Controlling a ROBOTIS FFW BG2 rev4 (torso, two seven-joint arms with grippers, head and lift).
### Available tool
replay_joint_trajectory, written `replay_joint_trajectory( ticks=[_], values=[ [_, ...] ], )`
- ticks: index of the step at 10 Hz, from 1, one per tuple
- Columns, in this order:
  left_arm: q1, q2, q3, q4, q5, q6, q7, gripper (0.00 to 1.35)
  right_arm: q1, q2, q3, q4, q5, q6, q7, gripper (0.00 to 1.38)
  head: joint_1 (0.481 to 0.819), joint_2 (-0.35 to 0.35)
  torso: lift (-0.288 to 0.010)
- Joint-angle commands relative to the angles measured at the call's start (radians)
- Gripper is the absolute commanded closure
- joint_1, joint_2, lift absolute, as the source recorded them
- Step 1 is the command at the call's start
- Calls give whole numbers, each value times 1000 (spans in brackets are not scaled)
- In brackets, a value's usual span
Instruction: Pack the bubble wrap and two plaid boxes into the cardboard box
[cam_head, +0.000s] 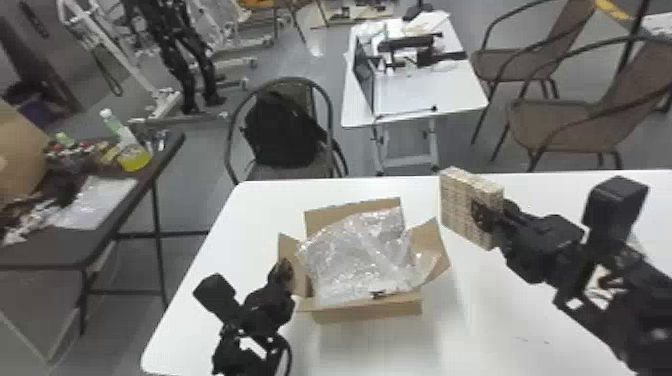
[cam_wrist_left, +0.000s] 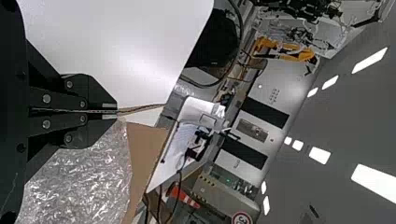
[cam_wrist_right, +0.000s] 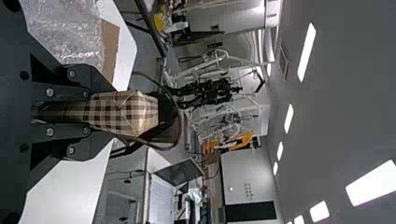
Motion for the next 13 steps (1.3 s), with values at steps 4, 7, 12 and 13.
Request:
replay_joint_trajectory(
  ticks=[4, 7, 12, 13],
  values=[
    [-45, -4, -43, 30, 6, -1, -3, 1214, -213, 47, 189, 354, -165, 42, 125, 1069, 695, 350, -14],
    [-46, -4, -44, 34, 10, -8, -3, 1214, -233, 45, 199, 341, -100, 67, 123, 266, 695, 350, -14],
    [-46, -4, -29, 34, 18, -17, -3, 1214, -11, 36, -40, 76, 124, 51, 94, 122, 695, 350, -14],
    [-40, -4, -24, 34, 24, -21, -3, 1214, 74, 16, -106, 7, 170, 51, 69, 122, 695, 350, -14]
  ],
)
